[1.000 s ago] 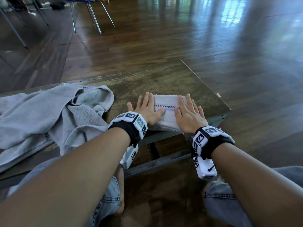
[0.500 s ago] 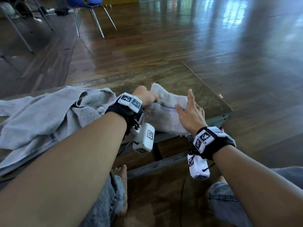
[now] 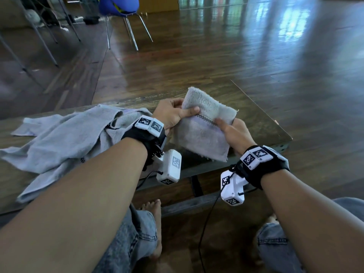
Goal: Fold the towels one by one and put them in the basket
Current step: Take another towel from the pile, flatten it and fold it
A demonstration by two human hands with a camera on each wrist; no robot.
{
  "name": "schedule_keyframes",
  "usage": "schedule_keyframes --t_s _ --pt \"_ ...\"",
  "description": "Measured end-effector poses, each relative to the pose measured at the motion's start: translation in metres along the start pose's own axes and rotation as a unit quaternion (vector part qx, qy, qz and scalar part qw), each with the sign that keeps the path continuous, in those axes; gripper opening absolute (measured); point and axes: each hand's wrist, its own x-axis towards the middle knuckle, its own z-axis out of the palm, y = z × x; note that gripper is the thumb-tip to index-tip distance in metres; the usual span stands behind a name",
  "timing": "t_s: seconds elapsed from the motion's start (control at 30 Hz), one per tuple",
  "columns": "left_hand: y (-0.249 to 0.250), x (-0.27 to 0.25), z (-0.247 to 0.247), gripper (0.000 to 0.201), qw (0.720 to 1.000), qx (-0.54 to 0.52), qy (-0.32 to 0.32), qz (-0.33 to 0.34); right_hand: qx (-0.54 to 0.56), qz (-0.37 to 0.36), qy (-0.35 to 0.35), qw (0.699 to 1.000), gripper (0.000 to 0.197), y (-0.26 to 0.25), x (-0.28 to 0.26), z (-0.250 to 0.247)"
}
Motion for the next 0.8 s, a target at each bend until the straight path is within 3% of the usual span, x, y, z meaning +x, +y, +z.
schedule_keyframes --t_s 0.17,0.3,0.37,0.43,0.6,0.67,0.73,0.8 --pt "0.008 -0.007 -0.002 0.022 0.976 0.136 0.101 0.139 0.069 -0.045 0.039 0.996 0.025 -0.019 -0.004 0.017" --pt "0.019 -0.015 -0.002 0.024 0.943 0.222 0.153 0.194 0.014 -0.107 0.076 0.991 0.027 -0.034 -0.009 0.025" --pt "0.025 -0.019 -0.003 0.031 0.934 0.242 0.172 0.196 -0.028 -0.125 0.082 0.988 0.029 -0.041 -0.012 0.026" --pt "0.035 -0.023 -0.006 0.033 0.943 0.235 0.169 0.161 -0.047 -0.134 0.077 0.987 0.029 -0.053 -0.018 0.028" --pt "0.085 -0.049 -0.041 0.019 0.965 0.216 0.125 0.079 -0.023 -0.151 0.001 0.988 0.017 -0.108 -0.041 0.04" --pt "0.111 -0.07 -0.064 0.03 0.963 0.216 0.138 0.08 -0.033 -0.186 -0.029 0.982 0.008 -0.139 -0.052 0.051" --pt "0.13 -0.098 -0.088 0.039 0.961 0.199 0.165 0.096 -0.115 -0.211 -0.049 0.969 0.025 -0.171 -0.064 0.07" --pt "0.14 -0.131 -0.115 0.041 0.959 0.176 0.196 0.109 -0.186 -0.22 -0.069 0.955 0.01 -0.2 -0.078 0.094"
